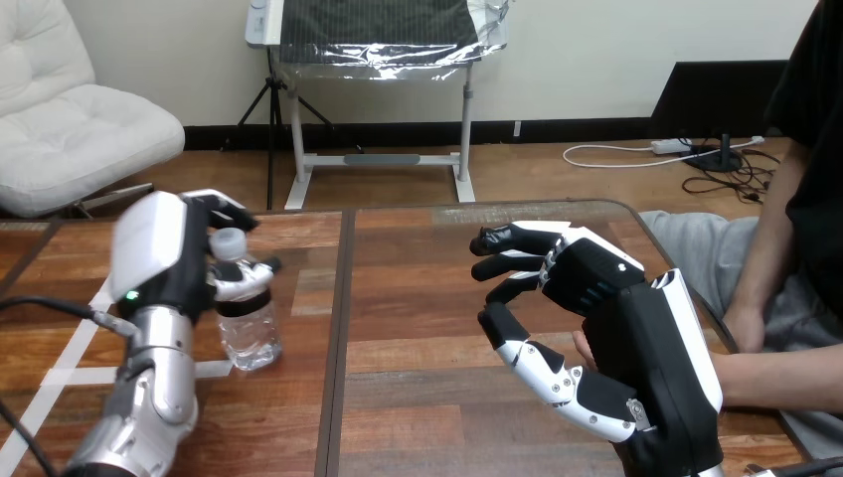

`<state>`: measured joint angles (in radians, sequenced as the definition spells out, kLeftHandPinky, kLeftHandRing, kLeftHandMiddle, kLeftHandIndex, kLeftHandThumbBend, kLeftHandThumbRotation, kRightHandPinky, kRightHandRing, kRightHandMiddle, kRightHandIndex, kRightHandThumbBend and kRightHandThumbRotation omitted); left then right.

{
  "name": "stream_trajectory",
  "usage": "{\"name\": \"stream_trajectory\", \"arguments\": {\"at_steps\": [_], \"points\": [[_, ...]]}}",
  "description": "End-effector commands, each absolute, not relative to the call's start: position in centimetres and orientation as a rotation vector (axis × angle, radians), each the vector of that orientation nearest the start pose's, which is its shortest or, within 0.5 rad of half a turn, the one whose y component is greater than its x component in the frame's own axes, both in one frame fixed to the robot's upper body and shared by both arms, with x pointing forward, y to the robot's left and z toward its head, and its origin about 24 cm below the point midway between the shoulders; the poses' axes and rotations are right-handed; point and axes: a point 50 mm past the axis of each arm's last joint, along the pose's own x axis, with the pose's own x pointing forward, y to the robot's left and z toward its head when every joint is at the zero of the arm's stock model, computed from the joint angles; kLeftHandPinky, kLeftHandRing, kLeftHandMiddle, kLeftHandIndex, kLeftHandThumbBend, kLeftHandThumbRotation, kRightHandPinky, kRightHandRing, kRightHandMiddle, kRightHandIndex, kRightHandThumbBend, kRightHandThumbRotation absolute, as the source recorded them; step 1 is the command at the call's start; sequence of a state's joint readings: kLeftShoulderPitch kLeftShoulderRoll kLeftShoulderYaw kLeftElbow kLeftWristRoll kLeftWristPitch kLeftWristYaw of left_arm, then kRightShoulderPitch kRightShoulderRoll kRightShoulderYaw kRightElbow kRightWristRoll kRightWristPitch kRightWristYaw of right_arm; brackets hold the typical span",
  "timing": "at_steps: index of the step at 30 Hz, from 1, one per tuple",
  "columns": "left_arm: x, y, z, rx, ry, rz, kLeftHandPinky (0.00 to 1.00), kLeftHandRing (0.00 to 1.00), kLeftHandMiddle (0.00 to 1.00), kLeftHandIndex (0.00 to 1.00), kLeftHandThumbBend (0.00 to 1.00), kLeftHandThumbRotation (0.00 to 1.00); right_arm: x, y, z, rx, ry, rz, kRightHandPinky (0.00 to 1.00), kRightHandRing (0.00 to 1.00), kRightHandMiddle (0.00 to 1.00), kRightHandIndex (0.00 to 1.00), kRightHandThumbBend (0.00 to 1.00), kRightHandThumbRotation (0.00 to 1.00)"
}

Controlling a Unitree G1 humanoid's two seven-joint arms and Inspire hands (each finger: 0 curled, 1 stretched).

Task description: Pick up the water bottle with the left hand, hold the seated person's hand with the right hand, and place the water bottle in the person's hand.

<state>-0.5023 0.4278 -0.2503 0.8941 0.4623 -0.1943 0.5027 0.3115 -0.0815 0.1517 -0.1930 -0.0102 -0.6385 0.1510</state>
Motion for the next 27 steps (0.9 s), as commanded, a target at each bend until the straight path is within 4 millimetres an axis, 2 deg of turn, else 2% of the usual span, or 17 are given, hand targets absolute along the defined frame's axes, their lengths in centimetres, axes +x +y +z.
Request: {"name": "stream_trajectory", "arguments": {"at_steps": [1, 6, 7, 9, 12, 13, 27], "points": [[32.1, 22.4, 2.3, 0.985, -0.006, 0.160, 0.44, 0.51, 0.60, 0.59, 0.64, 0.01, 18.4, -13.0, 9.4, -0.057, -0.615, 0.244, 0.50, 0.62, 0.68, 0.64, 0.47, 0.00], [31.9, 22.3, 2.0, 0.981, 0.019, 0.131, 0.52, 0.59, 0.68, 0.69, 0.64, 0.05, 18.5, -13.0, 9.5, -0.059, -0.616, 0.244, 0.50, 0.62, 0.68, 0.64, 0.46, 0.00], [31.8, 22.4, 1.8, 0.982, 0.040, 0.123, 0.59, 0.66, 0.75, 0.77, 0.65, 0.09, 18.5, -13.0, 9.5, -0.059, -0.617, 0.245, 0.50, 0.62, 0.68, 0.64, 0.46, 0.00], [31.6, 22.5, 1.4, 0.983, 0.068, 0.116, 0.63, 0.69, 0.77, 0.79, 0.67, 0.10, 18.5, -13.0, 9.5, -0.061, -0.619, 0.245, 0.50, 0.62, 0.68, 0.64, 0.46, 0.00], [31.4, 22.7, 0.9, 0.975, 0.093, 0.113, 0.63, 0.69, 0.77, 0.78, 0.68, 0.06, 18.5, -13.1, 9.5, -0.064, -0.618, 0.242, 0.50, 0.62, 0.68, 0.64, 0.46, 0.00], [31.3, 22.6, 0.8, 0.970, 0.101, 0.111, 0.61, 0.67, 0.75, 0.76, 0.68, 0.01, 18.5, -13.1, 9.5, -0.061, -0.617, 0.243, 0.50, 0.62, 0.68, 0.64, 0.46, 0.00], [30.8, 21.9, 0.4, 0.952, 0.103, 0.077, 0.54, 0.62, 0.72, 0.73, 0.71, 0.00, 18.4, -13.2, 9.5, -0.062, -0.615, 0.244, 0.50, 0.63, 0.69, 0.65, 0.46, 0.00]]}}
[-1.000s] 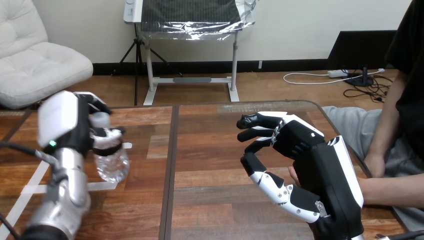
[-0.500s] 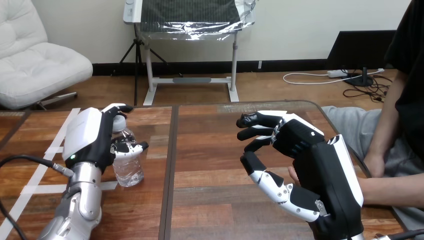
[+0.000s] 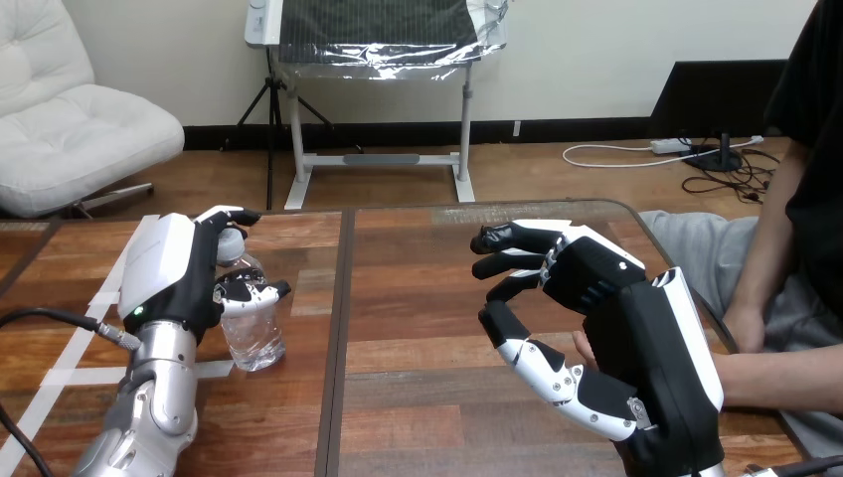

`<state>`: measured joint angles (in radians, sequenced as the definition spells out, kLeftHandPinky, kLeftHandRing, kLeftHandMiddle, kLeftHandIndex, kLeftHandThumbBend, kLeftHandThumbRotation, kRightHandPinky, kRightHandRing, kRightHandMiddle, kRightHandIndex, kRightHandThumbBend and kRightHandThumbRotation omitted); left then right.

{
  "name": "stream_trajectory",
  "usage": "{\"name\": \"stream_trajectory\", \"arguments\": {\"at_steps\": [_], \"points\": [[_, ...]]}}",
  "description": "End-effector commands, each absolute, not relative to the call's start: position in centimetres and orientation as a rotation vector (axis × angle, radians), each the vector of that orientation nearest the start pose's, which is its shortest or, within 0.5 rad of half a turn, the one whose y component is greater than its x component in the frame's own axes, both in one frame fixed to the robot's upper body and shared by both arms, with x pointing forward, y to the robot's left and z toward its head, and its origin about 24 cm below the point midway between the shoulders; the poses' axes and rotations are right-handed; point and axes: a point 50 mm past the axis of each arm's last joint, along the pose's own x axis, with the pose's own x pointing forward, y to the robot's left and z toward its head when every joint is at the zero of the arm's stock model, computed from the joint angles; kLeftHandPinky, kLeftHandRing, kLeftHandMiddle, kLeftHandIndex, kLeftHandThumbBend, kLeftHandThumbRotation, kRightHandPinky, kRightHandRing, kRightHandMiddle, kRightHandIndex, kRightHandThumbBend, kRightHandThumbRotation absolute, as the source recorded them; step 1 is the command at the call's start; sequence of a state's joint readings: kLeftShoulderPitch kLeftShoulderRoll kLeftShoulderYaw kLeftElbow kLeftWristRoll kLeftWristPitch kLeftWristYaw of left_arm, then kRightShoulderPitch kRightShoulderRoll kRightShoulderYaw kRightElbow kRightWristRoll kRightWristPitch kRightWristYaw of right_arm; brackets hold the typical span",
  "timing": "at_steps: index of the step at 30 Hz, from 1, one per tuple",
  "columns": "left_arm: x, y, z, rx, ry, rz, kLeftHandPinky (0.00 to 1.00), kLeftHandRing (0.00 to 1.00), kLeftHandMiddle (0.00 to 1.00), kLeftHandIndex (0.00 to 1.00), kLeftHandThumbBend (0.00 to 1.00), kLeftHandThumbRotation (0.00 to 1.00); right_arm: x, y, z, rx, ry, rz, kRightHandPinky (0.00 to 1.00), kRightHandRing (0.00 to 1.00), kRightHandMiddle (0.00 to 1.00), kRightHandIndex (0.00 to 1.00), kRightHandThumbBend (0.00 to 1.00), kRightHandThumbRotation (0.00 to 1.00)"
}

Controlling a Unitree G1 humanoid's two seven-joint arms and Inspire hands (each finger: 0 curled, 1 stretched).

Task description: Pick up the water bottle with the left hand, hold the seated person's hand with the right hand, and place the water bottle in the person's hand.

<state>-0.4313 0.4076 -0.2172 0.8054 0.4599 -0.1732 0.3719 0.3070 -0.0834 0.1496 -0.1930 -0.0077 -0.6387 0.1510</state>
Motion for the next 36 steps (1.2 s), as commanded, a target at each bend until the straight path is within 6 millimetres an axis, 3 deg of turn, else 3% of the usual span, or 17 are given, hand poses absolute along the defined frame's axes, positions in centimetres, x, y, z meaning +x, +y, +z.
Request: {"name": "stream_trajectory", "arguments": {"at_steps": [1, 15, 24, 36], "points": [[30.8, 21.8, 0.4, 0.946, 0.105, 0.076, 0.54, 0.62, 0.72, 0.73, 0.71, 0.00, 18.4, -13.2, 9.5, -0.061, -0.615, 0.244, 0.50, 0.63, 0.69, 0.65, 0.46, 0.00], [30.3, 20.8, -0.2, 0.938, 0.092, 0.064, 0.57, 0.67, 0.73, 0.74, 0.73, 0.00, 18.5, -13.2, 9.5, -0.075, -0.621, 0.239, 0.51, 0.63, 0.69, 0.65, 0.46, 0.00], [30.0, 20.1, -0.4, 0.823, 0.061, 0.122, 0.45, 0.53, 0.60, 0.66, 0.72, 0.00, 18.4, -13.2, 9.6, -0.070, -0.621, 0.238, 0.51, 0.63, 0.69, 0.65, 0.46, 0.00], [29.9, 19.9, -0.3, 0.767, 0.051, 0.162, 0.45, 0.47, 0.50, 0.57, 0.68, 0.00, 18.4, -13.1, 9.6, -0.059, -0.617, 0.241, 0.51, 0.63, 0.69, 0.65, 0.46, 0.00]]}}
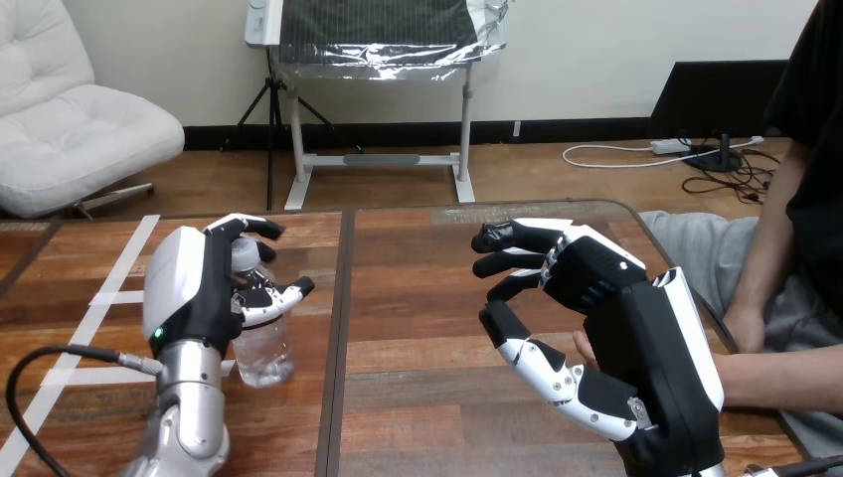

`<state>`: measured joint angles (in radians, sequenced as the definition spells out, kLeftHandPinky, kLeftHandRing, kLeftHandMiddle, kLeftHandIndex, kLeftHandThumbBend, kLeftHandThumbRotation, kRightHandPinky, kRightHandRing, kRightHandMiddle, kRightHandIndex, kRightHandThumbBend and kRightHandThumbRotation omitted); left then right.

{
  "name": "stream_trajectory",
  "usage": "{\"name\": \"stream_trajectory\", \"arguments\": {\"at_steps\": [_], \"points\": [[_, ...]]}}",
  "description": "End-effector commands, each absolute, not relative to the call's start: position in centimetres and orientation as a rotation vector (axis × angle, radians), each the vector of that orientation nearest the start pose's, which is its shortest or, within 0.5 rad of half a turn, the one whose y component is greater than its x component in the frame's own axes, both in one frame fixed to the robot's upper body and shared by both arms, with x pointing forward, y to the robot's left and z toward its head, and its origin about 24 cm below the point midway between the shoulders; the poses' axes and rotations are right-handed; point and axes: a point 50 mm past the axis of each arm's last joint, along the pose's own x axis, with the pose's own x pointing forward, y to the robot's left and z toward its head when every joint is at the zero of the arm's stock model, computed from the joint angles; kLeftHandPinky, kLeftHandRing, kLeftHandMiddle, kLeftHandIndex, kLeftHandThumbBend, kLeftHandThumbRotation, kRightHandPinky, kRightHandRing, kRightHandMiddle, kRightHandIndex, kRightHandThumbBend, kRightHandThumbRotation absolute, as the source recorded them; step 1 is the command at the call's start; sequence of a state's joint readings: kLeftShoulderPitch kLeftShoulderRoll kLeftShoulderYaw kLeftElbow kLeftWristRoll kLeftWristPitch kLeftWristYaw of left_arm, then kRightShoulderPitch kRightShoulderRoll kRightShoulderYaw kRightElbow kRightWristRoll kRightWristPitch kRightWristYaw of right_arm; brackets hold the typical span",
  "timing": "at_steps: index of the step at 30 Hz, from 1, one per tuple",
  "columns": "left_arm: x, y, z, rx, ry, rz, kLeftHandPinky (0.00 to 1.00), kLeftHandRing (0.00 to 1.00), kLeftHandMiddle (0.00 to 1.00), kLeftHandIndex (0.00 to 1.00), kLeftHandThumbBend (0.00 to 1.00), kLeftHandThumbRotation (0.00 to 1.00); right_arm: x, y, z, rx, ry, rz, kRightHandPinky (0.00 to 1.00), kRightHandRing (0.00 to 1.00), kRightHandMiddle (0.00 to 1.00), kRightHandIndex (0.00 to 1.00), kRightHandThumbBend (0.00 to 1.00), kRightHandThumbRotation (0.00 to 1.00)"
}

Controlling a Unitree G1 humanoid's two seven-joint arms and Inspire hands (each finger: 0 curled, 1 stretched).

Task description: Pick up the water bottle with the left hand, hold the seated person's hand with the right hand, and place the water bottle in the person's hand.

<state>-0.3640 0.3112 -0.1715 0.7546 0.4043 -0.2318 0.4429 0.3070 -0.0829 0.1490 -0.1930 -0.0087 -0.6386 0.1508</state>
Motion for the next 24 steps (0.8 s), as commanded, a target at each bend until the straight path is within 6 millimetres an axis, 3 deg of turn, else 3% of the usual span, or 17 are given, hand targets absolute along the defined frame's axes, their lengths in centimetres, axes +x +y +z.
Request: {"name": "stream_trajectory", "arguments": {"at_steps": [1, 10, 24], "points": [[29.88, 19.87, -0.33, 0.767, 0.047, 0.167, 0.46, 0.47, 0.50, 0.56, 0.68, 0.00, 18.46, -13.14, 9.58, -0.060, -0.618, 0.241, 0.51, 0.63, 0.69, 0.65, 0.46, 0.00], [29.89, 19.80, -0.22, 0.759, 0.024, 0.181, 0.52, 0.47, 0.48, 0.53, 0.68, 0.00, 18.45, -13.16, 9.57, -0.060, -0.617, 0.243, 0.51, 0.64, 0.70, 0.65, 0.46, 0.00], [29.89, 19.74, -0.06, 0.761, 0.014, 0.183, 0.45, 0.46, 0.49, 0.51, 0.68, 0.00, 18.45, -13.15, 9.58, -0.064, -0.620, 0.238, 0.52, 0.64, 0.69, 0.65, 0.46, 0.00]]}}
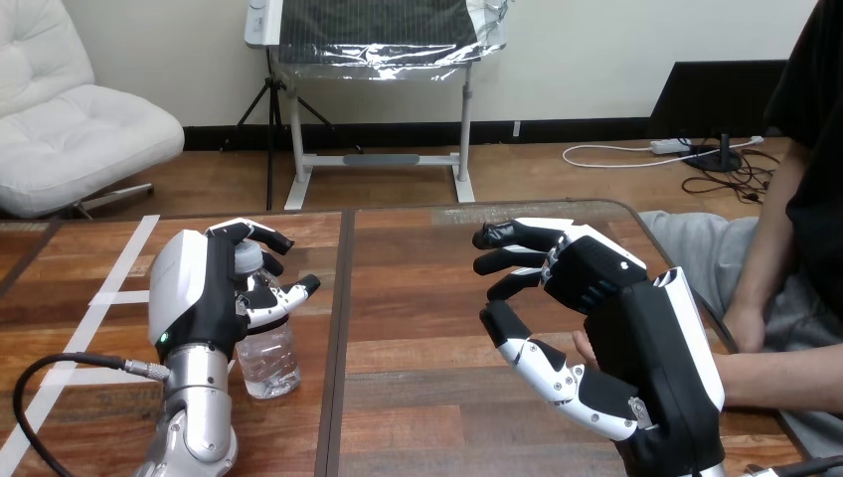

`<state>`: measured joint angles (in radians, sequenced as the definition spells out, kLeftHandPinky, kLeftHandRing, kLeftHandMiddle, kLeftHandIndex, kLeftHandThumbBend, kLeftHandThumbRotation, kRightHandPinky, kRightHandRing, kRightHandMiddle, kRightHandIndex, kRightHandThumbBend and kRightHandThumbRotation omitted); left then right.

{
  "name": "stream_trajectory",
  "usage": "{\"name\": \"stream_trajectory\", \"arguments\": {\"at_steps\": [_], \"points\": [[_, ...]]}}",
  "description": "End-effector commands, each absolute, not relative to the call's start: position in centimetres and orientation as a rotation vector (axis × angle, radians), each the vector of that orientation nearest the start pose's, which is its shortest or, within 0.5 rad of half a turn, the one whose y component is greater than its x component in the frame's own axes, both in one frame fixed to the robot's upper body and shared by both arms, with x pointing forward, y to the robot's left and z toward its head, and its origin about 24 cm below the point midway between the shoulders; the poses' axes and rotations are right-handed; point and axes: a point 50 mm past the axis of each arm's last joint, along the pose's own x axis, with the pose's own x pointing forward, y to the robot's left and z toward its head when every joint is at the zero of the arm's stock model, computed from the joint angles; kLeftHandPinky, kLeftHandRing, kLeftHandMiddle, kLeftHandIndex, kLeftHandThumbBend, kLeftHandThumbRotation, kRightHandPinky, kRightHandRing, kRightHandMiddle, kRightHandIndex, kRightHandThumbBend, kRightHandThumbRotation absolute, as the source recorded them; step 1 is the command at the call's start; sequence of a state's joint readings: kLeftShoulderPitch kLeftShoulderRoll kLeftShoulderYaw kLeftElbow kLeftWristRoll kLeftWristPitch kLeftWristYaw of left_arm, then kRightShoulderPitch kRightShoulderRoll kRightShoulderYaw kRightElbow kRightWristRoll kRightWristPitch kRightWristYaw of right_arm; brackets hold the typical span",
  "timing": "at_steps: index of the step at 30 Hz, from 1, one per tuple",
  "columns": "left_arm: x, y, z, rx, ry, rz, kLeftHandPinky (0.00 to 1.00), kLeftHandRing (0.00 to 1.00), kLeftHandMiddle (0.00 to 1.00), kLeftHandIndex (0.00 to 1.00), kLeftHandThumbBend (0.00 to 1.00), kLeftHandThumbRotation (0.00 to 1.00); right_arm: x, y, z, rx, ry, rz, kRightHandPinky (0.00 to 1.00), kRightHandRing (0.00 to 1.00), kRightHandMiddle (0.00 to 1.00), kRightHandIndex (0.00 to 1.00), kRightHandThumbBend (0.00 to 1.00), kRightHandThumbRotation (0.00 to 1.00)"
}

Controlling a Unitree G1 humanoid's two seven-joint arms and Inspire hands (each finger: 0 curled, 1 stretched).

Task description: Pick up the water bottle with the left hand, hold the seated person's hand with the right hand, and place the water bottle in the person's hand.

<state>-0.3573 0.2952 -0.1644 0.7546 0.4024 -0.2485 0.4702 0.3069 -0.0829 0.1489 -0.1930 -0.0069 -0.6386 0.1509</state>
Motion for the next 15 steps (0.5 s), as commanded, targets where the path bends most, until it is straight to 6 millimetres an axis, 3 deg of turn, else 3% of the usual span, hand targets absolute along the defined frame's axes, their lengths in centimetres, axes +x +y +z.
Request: {"name": "stream_trajectory", "arguments": {"at_steps": [1, 15], "points": [[29.88, 19.74, -0.06, 0.763, 0.011, 0.183, 0.45, 0.46, 0.49, 0.51, 0.68, 0.00, 18.44, -13.16, 9.57, -0.066, -0.620, 0.238, 0.52, 0.64, 0.69, 0.65, 0.46, 0.00], [29.85, 19.66, 0.06, 0.751, -0.005, 0.191, 0.42, 0.44, 0.49, 0.50, 0.69, 0.00, 18.48, -13.11, 9.57, -0.061, -0.618, 0.240, 0.52, 0.64, 0.69, 0.65, 0.46, 0.00]]}}
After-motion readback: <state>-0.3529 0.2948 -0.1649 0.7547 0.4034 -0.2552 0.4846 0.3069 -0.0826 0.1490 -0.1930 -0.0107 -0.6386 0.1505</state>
